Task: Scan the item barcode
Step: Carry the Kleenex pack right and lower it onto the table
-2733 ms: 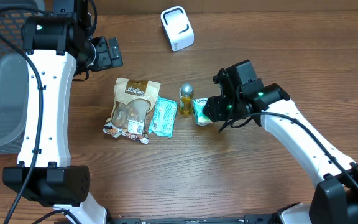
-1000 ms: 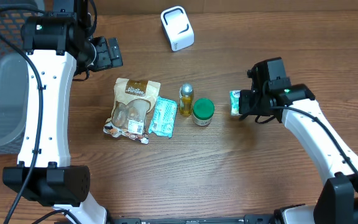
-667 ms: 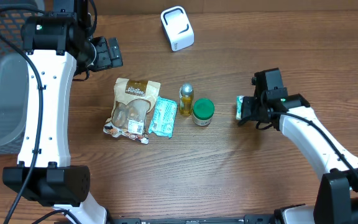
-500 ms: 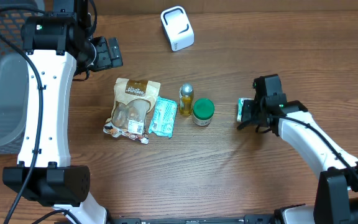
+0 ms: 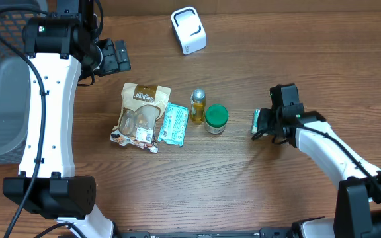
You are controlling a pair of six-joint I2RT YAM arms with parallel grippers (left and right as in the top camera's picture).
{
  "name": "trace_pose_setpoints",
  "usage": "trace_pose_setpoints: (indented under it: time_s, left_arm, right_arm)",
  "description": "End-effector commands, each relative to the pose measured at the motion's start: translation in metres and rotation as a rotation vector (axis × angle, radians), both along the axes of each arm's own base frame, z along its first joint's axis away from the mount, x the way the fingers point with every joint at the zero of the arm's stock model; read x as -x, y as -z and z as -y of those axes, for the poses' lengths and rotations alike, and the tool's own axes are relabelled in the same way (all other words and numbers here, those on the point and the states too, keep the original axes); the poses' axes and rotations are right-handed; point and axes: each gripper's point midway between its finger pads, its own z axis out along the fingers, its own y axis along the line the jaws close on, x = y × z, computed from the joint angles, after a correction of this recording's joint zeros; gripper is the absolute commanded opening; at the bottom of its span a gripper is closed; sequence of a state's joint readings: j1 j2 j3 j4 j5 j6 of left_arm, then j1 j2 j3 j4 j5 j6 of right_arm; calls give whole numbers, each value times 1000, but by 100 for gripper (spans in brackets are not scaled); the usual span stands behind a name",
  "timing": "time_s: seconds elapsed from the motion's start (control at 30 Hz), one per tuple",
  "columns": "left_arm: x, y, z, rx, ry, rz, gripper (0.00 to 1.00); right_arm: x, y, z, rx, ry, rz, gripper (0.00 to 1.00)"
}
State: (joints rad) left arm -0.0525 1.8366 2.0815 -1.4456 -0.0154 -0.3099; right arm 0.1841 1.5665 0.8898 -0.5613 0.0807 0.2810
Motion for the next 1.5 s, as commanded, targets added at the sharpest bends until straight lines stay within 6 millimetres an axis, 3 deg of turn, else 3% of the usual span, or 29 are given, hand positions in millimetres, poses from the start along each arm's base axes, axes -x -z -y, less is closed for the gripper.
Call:
trace_pose_setpoints:
  time_s: [0.0, 0.07, 0.2, 0.27, 0.3, 0.33, 0.47, 0.6, 0.97, 1.47]
  left_arm:
    - [-2, -4, 1, 1, 12, 12, 100]
    - [-2, -4, 1, 1, 12, 12, 100]
    - [-2, -4, 1, 1, 12, 12, 99]
    - [-2, -4, 1, 1, 12, 12, 99]
    - [-2, -4, 1, 2, 13, 12, 99]
    - [-2, -4, 1, 1, 12, 12, 99]
    - [-2, -4, 1, 1, 12, 12, 100]
    - [-2, -4, 1, 1, 12, 13, 99]
    - [-2, -4, 1, 1, 12, 13, 99]
    - [-2, -4, 1, 1, 12, 13, 99]
  right_arm:
    - [-28, -39, -14, -47, 17, 75, 45]
    - [-28, -46, -22, -55, 17, 70, 43]
    - [-18, -40, -39, -58, 8, 41, 46]
    - [-13, -36, -50, -54, -26, 27, 60]
    - [-14, -37, -55, -59, -39, 37, 86]
    - [-15, -37, -60, -67, -45, 45, 100]
    - [-16, -39, -72, -108, -76, 60, 100]
    - [-14, -36, -56, -21, -38, 55, 58]
    - [-8, -23, -33, 80, 32, 56, 49]
    - [-12, 1, -32, 79, 11, 130, 44]
